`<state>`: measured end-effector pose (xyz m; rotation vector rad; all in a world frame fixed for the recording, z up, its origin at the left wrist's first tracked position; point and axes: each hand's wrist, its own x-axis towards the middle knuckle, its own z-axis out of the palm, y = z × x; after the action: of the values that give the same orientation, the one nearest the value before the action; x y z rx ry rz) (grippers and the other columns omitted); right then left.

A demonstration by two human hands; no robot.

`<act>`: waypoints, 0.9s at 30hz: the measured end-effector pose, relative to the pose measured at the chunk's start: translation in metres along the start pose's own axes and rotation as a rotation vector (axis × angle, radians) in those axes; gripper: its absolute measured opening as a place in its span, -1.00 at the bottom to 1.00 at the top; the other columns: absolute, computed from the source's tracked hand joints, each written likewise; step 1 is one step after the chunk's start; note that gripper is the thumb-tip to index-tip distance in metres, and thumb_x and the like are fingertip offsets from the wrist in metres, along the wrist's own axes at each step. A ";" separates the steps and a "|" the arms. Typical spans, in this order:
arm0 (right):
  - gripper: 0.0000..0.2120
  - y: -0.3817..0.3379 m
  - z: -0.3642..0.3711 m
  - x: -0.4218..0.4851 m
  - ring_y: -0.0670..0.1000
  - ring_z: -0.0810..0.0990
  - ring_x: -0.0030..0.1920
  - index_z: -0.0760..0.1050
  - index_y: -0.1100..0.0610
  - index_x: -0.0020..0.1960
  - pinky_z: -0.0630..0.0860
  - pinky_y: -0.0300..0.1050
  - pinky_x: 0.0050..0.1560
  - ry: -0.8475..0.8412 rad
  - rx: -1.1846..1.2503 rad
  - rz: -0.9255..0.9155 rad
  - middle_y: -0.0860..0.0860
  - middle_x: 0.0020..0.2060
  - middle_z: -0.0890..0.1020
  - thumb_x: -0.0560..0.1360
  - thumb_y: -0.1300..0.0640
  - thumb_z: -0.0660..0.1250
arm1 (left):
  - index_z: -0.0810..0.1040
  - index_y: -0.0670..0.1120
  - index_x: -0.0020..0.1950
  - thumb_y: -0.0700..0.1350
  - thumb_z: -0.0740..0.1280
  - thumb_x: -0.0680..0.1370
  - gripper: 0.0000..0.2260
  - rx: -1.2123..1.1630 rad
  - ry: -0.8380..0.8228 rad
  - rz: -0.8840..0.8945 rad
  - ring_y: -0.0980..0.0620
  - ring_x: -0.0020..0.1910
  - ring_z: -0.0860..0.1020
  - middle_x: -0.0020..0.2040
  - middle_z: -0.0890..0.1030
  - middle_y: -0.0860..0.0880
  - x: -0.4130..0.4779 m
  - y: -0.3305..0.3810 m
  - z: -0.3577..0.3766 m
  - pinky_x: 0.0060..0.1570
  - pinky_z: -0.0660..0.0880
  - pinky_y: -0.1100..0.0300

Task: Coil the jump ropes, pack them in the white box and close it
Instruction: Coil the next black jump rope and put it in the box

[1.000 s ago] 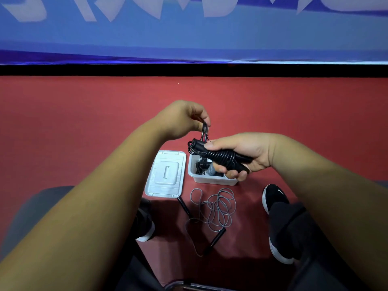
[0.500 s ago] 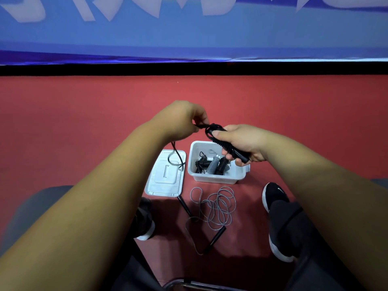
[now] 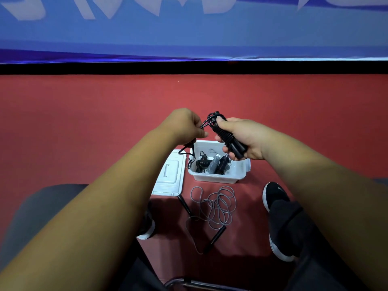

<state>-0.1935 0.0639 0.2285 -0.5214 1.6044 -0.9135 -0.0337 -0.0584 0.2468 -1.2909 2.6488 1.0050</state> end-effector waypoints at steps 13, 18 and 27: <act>-0.40 -0.013 -0.005 -0.009 -0.02 0.47 -0.45 0.55 0.00 -0.01 0.37 -0.21 -0.39 0.078 0.105 0.049 -0.04 -0.28 0.58 0.52 -0.55 0.21 | 0.64 -0.16 0.21 -0.31 0.21 0.71 -0.77 -0.623 -0.267 0.074 -0.04 0.03 0.68 0.00 0.73 -0.10 -0.007 0.001 -0.015 0.34 0.55 -0.07; -0.45 -0.015 -0.005 -0.011 -0.03 0.44 -0.46 0.51 -0.01 -0.07 0.34 -0.24 -0.39 0.033 0.148 0.073 -0.06 -0.33 0.57 0.53 -0.51 0.25 | 0.70 -0.11 0.16 -0.32 0.35 0.64 -0.80 -0.594 -0.258 0.058 -0.08 0.03 0.68 0.00 0.76 -0.13 -0.006 -0.004 -0.019 0.28 0.58 -0.07; -0.47 -0.015 -0.006 -0.013 -0.04 0.43 -0.45 0.59 -0.04 0.07 0.36 -0.24 -0.37 -0.038 0.149 0.100 -0.07 -0.31 0.54 0.49 -0.49 0.31 | 0.73 -0.07 -0.03 -0.24 0.54 0.50 -0.90 -0.492 -0.203 0.055 0.00 -0.13 0.65 -0.10 0.74 -0.13 -0.003 -0.011 -0.020 0.06 0.62 0.08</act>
<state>-0.1986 0.0664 0.2485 -0.3494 1.5015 -0.9339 -0.0189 -0.0731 0.2577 -1.0999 2.3782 1.7716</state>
